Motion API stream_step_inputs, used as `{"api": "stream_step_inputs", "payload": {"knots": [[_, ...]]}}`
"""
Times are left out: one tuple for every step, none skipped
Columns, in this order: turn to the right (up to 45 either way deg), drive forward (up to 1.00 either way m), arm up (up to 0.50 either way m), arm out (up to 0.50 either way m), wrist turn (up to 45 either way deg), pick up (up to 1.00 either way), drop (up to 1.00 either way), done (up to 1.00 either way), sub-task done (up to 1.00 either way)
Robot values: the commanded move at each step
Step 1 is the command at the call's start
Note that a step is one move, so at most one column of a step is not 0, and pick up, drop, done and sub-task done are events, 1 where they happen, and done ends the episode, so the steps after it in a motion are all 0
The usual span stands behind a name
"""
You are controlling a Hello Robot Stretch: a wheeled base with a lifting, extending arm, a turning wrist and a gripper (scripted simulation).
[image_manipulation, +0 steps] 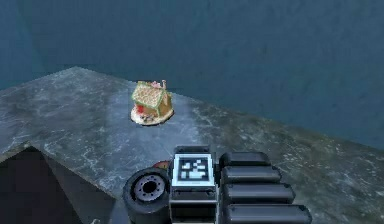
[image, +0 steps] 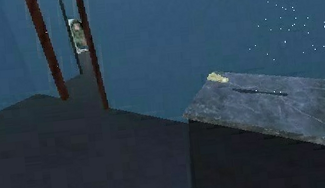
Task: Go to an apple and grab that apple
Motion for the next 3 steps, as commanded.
{"api": "stream_step_inputs", "payload": {"knots": [[0.0,0.0,0.0,0.0,45.0,0.0,0.0,0.0,0.0],[0.0,0.0,0.0,0.0,45.0,0.0,0.0,0.0,0.0],[0.0,0.0,0.0,0.0,45.0,0.0,0.0,0.0,0.0]]}}
